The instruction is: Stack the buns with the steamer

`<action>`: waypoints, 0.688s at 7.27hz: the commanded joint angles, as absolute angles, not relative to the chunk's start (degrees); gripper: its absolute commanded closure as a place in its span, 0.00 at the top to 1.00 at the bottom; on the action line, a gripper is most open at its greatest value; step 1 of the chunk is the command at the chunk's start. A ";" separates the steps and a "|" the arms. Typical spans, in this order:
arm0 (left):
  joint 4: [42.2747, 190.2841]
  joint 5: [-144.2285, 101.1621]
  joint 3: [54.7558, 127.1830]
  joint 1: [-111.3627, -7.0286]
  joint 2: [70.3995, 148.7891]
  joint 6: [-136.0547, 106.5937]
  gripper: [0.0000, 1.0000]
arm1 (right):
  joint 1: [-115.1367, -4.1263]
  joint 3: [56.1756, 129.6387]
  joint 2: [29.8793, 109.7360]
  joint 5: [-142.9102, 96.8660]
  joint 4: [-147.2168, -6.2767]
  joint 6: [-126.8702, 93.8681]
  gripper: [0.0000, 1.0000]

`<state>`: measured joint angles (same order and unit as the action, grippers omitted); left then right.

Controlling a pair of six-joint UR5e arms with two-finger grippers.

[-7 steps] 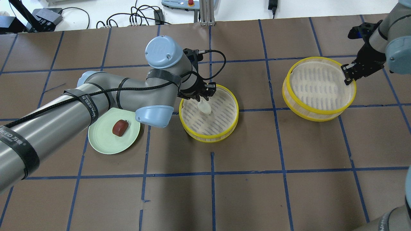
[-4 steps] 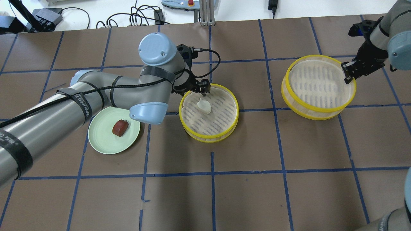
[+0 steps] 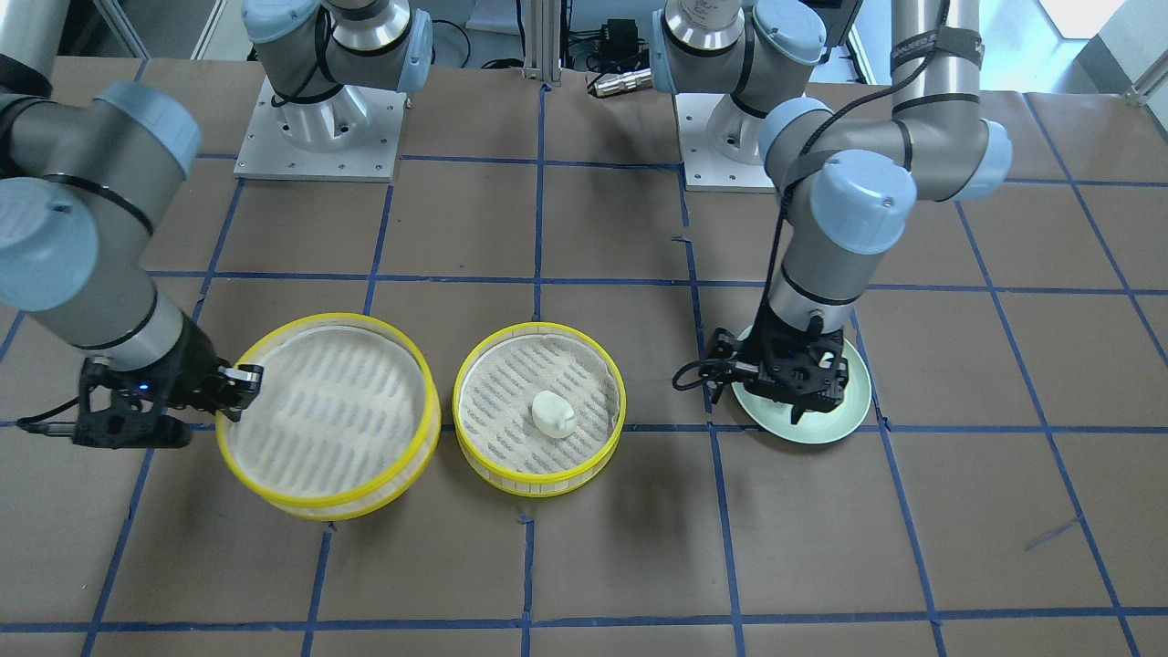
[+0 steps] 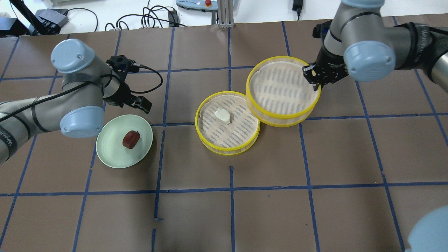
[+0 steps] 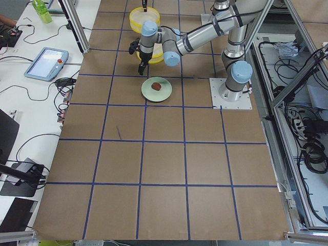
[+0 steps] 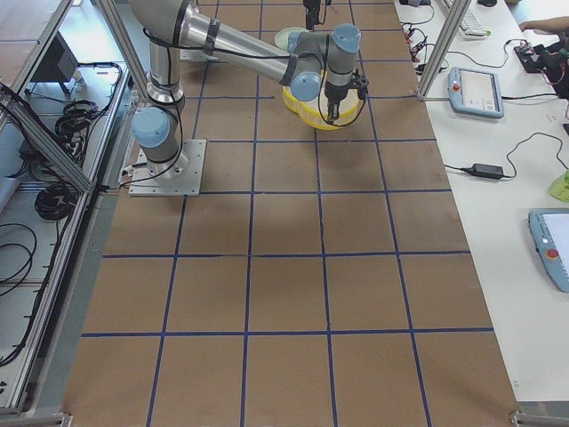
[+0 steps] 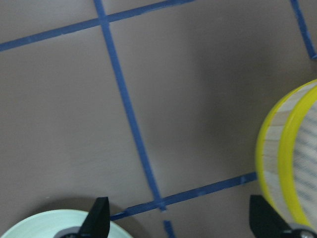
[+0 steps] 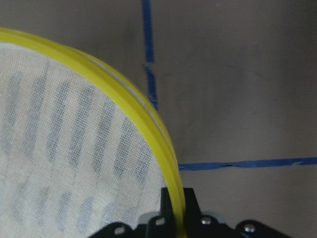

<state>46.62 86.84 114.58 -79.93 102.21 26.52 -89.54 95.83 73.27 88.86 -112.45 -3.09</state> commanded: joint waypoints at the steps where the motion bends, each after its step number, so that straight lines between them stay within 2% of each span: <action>1: 47.54 87.10 117.86 -76.64 103.00 28.57 1.00 | -98.49 95.54 72.34 86.31 -113.29 -16.04 0.14; 3: 52.81 86.40 118.47 -76.64 103.62 28.21 0.99 | -101.42 95.80 70.67 87.36 -114.08 -17.58 0.12; 4: 52.82 86.31 118.82 -76.64 103.80 28.21 0.87 | -101.95 95.80 70.06 87.36 -114.69 -17.67 0.12; 5: 52.91 86.40 118.92 -76.64 103.80 28.30 0.49 | -102.91 95.89 69.61 87.62 -114.96 -17.67 0.12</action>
